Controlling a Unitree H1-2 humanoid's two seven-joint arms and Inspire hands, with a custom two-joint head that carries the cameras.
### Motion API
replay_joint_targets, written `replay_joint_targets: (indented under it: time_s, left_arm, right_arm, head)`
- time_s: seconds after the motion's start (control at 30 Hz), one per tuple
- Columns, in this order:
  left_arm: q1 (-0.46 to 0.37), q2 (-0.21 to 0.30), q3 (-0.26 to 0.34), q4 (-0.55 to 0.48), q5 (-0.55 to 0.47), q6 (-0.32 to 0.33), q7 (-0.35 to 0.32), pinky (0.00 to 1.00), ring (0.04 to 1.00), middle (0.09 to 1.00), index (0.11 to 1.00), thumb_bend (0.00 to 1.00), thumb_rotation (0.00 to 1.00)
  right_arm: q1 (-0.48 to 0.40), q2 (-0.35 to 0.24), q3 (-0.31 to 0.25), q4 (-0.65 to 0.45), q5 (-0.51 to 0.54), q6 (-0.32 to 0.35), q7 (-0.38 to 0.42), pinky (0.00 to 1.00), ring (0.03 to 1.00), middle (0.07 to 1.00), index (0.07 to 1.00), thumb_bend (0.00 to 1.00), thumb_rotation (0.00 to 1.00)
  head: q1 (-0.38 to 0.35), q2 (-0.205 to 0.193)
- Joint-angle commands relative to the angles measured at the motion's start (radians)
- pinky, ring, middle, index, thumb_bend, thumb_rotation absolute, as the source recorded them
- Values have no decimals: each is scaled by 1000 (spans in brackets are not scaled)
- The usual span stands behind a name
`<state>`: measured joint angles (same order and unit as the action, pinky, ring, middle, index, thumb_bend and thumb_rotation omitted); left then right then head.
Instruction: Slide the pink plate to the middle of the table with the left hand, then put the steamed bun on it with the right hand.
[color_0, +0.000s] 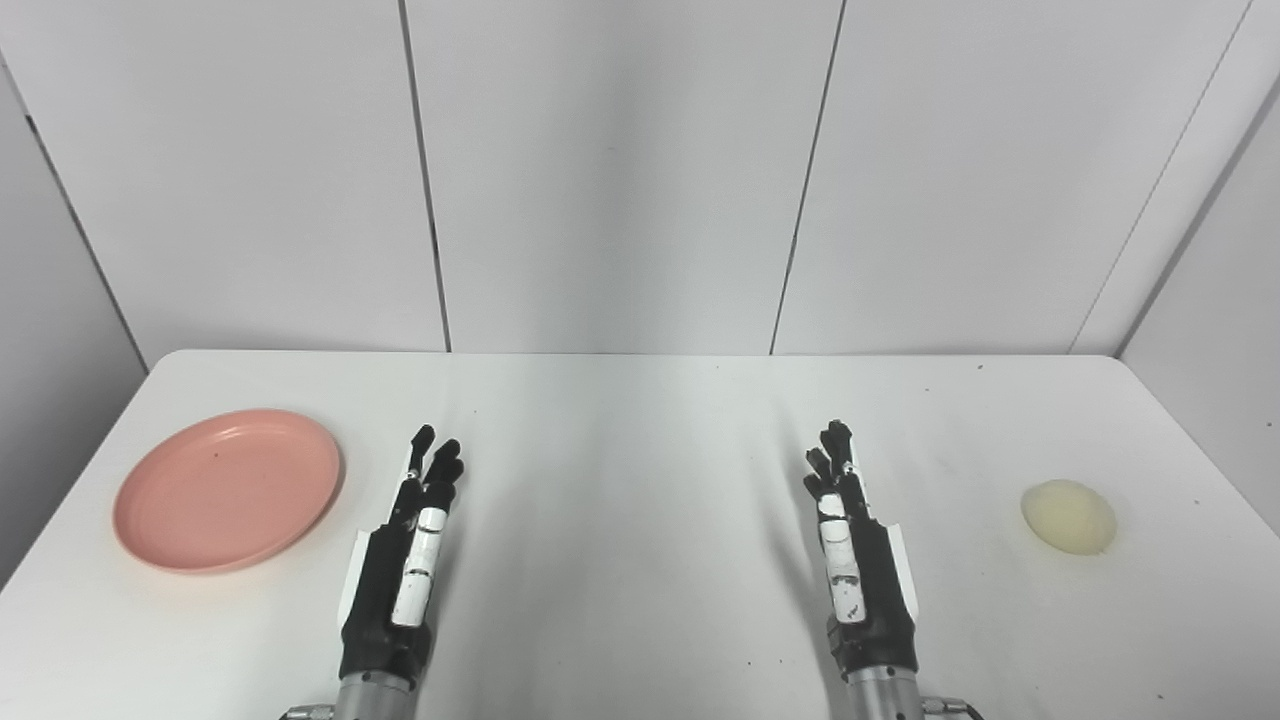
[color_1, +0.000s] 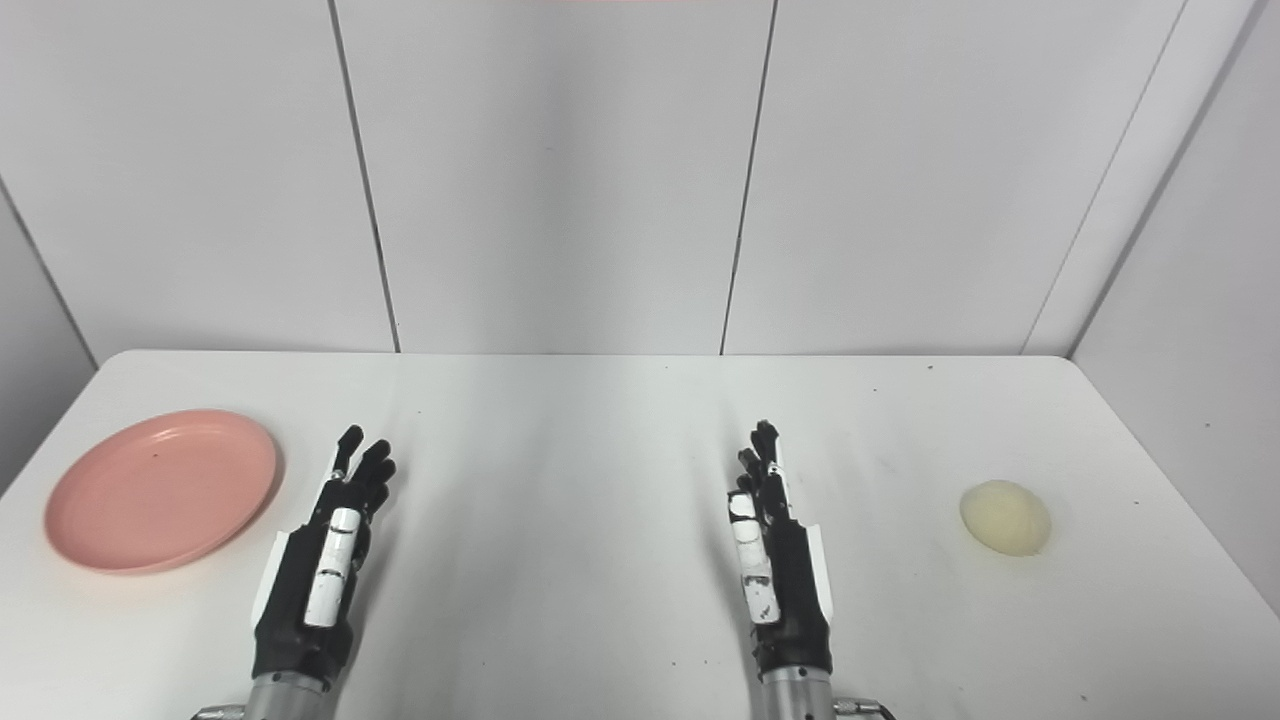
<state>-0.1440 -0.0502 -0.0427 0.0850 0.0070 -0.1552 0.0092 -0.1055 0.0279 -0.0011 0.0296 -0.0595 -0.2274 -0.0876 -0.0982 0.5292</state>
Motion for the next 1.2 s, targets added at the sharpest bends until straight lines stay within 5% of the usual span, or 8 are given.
replay_joint_targets:
  time_s: [0.0,0.97,1.17]
  left_arm:
    - [-9,-1,-5,-10,10,1,-2,980,951,947,970,558,895]
    - [-8,4,-7,-28,1,48,-16,997,961,957,978,542,865]
    - [-13,-5,-20,-8,26,29,-8,986,961,966,992,523,894]
  right_arm:
    - [34,2,-1,43,-6,-21,-5,975,976,1000,993,760,1000]
    - [32,3,3,22,-24,37,-3,967,956,981,976,689,1000]
    - [34,-7,-6,28,-10,38,4,968,952,982,976,666,1000]
  head:
    - [0,3]
    - [-4,3]
    - [62,-24]
